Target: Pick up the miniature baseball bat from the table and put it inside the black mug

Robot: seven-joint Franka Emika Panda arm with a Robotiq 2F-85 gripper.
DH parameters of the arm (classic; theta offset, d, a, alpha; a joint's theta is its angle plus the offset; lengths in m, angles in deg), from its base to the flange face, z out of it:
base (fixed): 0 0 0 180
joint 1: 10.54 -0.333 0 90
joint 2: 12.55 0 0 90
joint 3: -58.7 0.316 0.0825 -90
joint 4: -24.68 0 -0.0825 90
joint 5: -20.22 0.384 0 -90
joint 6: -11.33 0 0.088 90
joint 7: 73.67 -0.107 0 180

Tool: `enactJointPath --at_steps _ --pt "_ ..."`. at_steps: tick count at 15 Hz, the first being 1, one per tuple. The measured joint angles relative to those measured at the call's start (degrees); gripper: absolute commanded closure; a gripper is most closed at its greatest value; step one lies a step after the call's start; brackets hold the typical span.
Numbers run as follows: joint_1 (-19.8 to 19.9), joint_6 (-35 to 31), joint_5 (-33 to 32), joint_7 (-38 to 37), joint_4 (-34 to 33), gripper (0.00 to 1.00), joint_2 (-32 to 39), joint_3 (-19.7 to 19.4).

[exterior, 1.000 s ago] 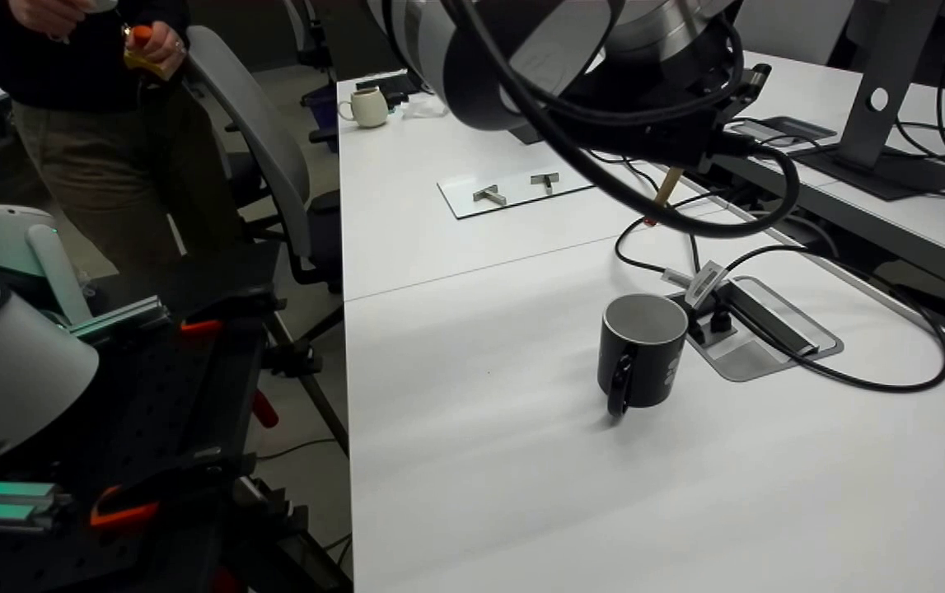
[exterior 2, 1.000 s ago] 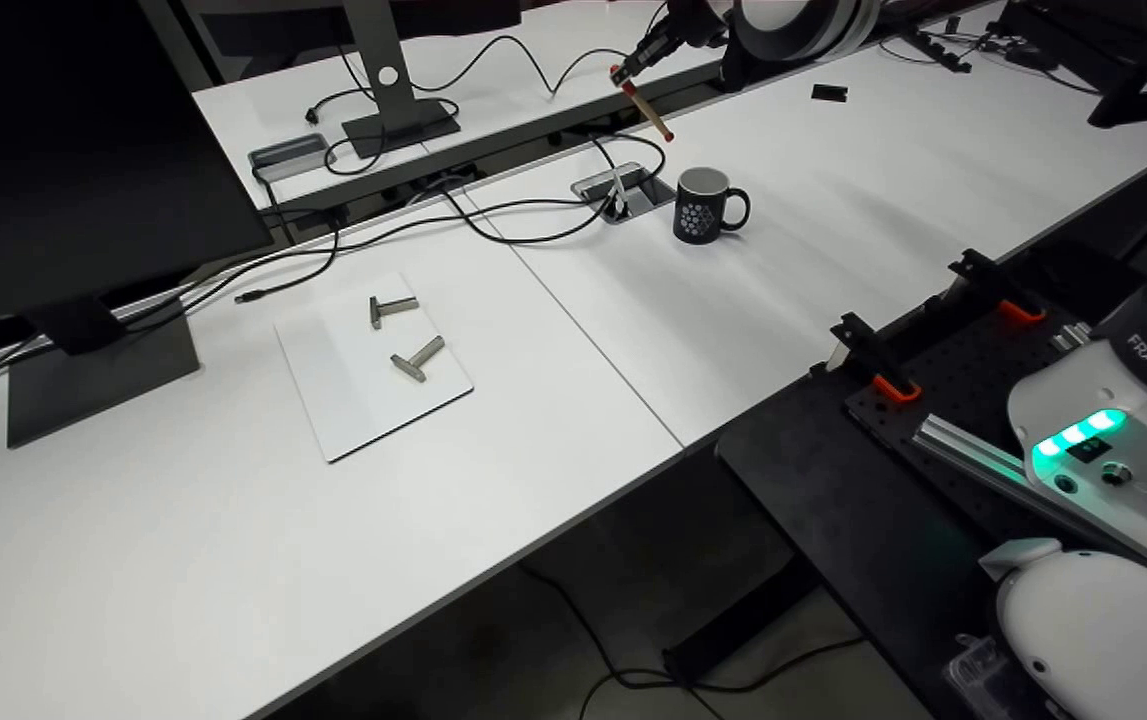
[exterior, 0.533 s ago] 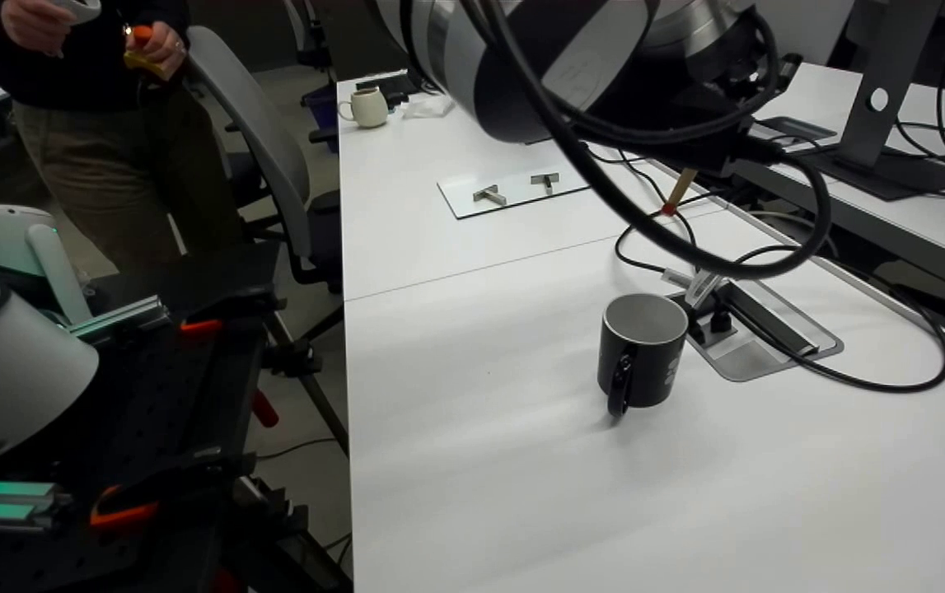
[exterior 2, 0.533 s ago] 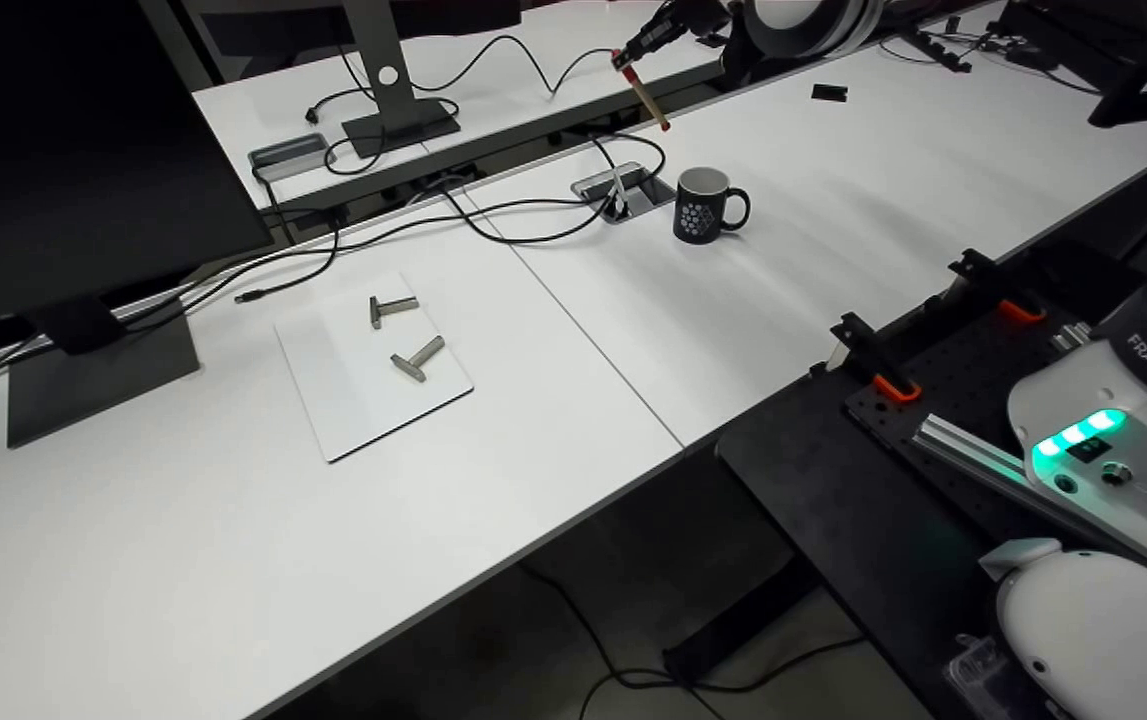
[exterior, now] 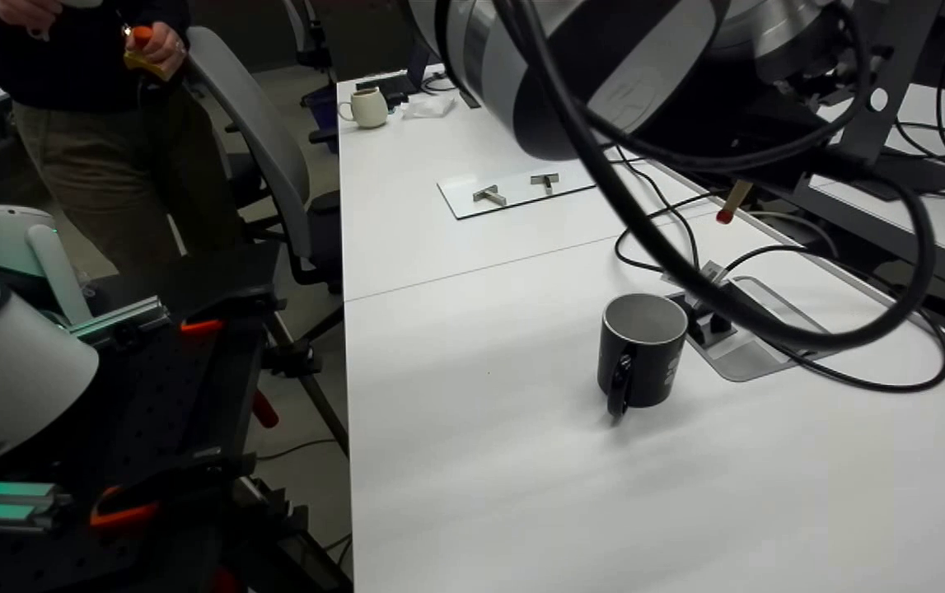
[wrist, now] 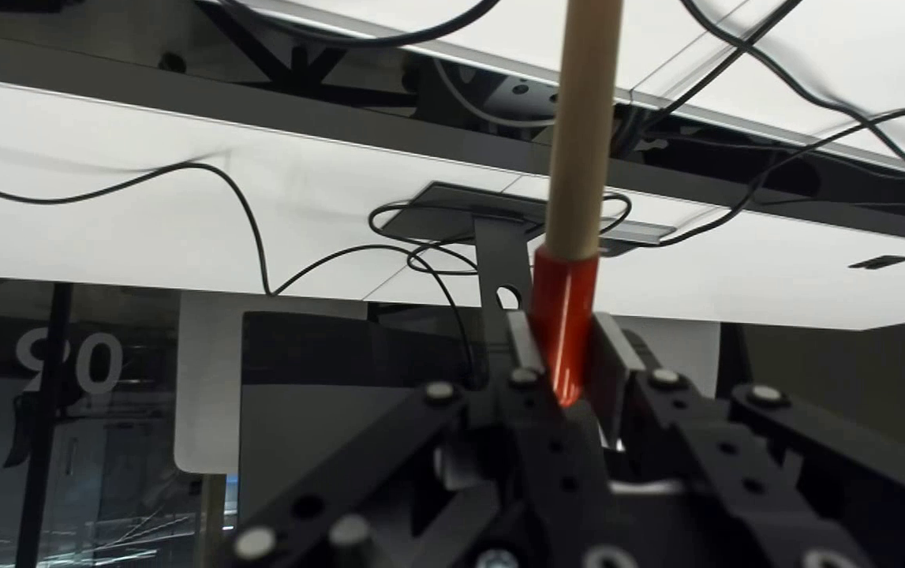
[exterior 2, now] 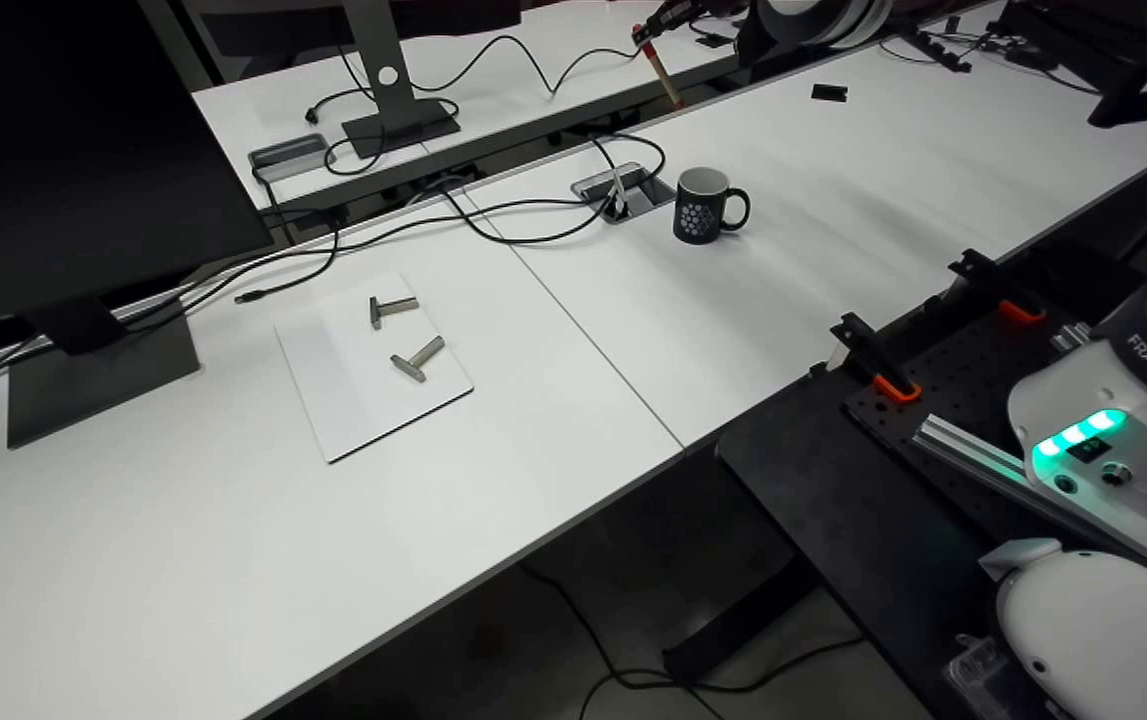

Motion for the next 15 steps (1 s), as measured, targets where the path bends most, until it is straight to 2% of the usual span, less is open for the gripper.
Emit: enactJointPath --at_steps 4,7,10,15 --pt "-1.22 0.0 5.96 4.09 -2.2 0.93 -2.25 -1.34" --pt "-4.25 0.0 11.36 6.71 -3.3 0.93 -5.18 -4.22" --pt "-8.86 0.0 16.29 8.61 -3.98 0.93 -8.12 -7.93" --pt "-19.3 -0.01 24.07 10.79 -5.83 0.93 -12.29 -15.69"
